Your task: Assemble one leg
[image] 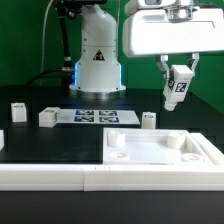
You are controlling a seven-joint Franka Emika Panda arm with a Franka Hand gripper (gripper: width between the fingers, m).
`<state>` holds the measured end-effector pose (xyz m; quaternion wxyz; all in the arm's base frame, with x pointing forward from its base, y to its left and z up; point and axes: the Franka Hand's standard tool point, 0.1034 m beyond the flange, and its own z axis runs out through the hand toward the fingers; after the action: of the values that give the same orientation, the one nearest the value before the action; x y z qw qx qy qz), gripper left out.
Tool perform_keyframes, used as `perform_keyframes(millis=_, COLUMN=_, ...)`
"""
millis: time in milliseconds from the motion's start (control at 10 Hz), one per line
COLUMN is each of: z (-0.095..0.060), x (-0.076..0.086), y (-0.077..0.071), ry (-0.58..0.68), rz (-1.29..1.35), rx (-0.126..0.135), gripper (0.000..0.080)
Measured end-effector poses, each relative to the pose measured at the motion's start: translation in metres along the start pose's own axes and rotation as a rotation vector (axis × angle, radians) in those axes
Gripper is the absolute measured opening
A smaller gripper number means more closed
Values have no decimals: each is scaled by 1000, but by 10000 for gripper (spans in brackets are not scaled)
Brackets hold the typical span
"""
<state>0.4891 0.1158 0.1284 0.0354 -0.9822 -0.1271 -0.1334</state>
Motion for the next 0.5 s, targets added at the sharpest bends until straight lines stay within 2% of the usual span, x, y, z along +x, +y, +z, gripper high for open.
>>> perform_keyframes(millis=100, z=-2, x=17, y=10, ry=72, rz=-17, rx=-13, gripper=291)
perform_keyframes(millis=300, z=4, x=42, y=21, ry=74, rz=-2, rx=-9, gripper=291)
perform_keyframes(millis=500, z=6, x=42, y=21, ry=73, rz=-3, rx=-7, gripper=291)
